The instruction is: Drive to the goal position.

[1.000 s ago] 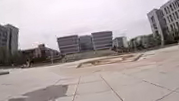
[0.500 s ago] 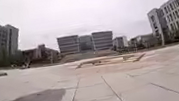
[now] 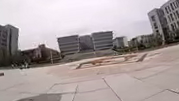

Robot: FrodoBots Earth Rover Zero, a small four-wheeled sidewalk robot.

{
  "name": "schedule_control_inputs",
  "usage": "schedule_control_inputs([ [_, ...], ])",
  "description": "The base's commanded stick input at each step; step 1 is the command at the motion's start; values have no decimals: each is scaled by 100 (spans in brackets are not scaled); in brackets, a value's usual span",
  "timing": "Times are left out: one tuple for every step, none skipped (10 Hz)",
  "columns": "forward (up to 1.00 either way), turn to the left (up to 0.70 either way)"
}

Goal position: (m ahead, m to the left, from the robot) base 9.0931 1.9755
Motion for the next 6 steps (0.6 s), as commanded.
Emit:
schedule_control_inputs([
  [70, 0],
  [70, 0],
  [70, 0],
  [70, 0],
  [70, 0],
  [70, 0],
])
